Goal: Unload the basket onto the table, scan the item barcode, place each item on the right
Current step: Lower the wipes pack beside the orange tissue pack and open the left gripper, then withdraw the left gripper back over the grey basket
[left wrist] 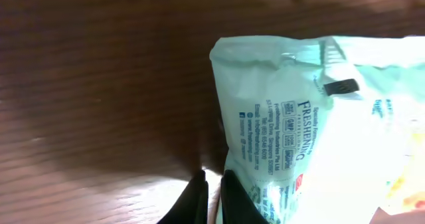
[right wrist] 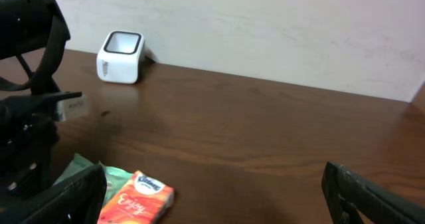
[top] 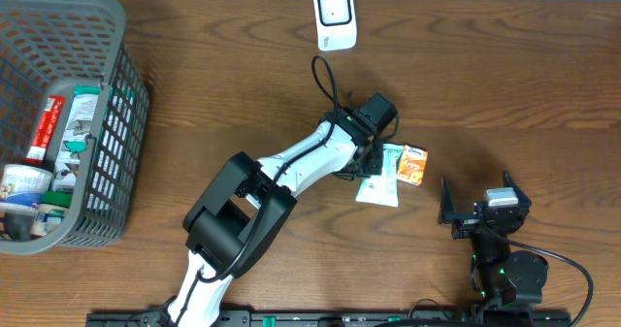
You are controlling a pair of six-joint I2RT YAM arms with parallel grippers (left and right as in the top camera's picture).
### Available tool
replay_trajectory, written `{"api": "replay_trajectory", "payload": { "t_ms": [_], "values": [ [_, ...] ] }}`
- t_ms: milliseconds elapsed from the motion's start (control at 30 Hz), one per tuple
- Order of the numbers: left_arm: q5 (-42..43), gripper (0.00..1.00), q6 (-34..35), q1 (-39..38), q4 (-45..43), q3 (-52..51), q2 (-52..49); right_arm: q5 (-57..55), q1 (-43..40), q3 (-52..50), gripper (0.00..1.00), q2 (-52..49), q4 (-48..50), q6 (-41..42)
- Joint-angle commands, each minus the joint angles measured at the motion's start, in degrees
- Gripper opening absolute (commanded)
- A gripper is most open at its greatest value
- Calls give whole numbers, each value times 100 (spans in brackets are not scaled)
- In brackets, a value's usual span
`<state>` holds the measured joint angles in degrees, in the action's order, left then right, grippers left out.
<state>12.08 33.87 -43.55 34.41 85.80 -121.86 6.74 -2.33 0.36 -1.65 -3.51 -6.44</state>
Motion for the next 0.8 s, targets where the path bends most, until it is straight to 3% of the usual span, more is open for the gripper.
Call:
{"api": "replay_trajectory", "payload": {
  "t_ms": [0,267,400,767],
  "values": [
    [417,10,153,-2,-105,-50,-28,20,17,-4,99,9,-17,81],
    [409,10,304,-2,-267,-50,-28,20,17,-4,99,9,-17,81],
    [203,11,-90,55,-214,-22,0,20,17,-4,99,9,-17,81],
    [-1117,15,-857,776,1182,1141,1099,20,17,-4,99,9,-20,81]
  ]
}}
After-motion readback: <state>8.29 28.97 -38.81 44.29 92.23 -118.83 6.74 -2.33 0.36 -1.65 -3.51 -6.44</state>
